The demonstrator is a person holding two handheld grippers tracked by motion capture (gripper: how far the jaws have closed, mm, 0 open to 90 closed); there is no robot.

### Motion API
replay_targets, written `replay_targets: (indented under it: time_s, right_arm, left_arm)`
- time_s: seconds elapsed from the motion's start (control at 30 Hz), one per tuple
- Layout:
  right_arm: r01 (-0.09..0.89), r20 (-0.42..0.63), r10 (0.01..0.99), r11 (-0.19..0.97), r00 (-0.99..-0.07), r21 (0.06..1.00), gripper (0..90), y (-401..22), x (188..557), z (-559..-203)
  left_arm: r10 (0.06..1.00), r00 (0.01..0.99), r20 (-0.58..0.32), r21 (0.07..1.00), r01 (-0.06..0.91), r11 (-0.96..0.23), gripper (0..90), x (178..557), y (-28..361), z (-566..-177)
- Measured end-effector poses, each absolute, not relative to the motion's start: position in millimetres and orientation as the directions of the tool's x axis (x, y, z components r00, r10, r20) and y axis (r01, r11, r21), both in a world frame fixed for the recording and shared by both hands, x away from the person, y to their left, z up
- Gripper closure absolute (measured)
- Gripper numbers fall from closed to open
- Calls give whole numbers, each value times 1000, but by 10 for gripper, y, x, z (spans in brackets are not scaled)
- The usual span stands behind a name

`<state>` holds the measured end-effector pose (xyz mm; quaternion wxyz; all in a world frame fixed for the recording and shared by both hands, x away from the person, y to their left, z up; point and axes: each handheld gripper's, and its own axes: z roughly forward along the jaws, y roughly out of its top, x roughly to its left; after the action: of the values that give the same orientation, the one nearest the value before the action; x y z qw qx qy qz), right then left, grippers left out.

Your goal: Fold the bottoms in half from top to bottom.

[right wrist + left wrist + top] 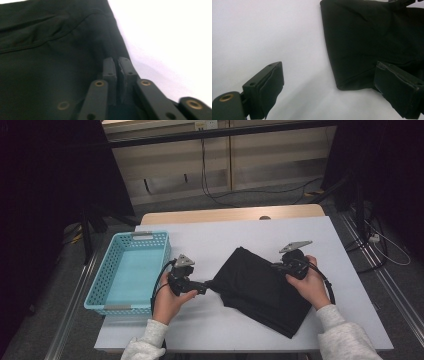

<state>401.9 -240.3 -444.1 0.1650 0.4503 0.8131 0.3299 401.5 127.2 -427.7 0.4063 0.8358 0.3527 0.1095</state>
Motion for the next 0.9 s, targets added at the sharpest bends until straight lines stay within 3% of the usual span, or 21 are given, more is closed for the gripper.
replay_targets:
  time_s: [0.17, 0.3, 0.47, 0.9]
  right_arm:
    - [627, 0, 857, 377, -516, 682, 678, -2417, 4029, -4449]
    - [650, 26, 864, 358, -503, 671, 628, -2454, 4009, -4485]
    - [673, 103, 859, 314, -502, 670, 810, -2487, 4019, -4497]
    - [679, 150, 851, 282, -504, 678, 838, -2544, 3941, -4351]
  left_arm:
    - [677, 729, -97, 752, 499, -430, 94, 4017, 1284, -4299]
    - [680, 727, -95, 750, 501, -432, 94, 4025, 1299, -4305]
    - [677, 730, -97, 749, 501, -433, 94, 4022, 1285, -4311]
    - [678, 730, -88, 753, 494, -435, 95, 4030, 1298, -4289]
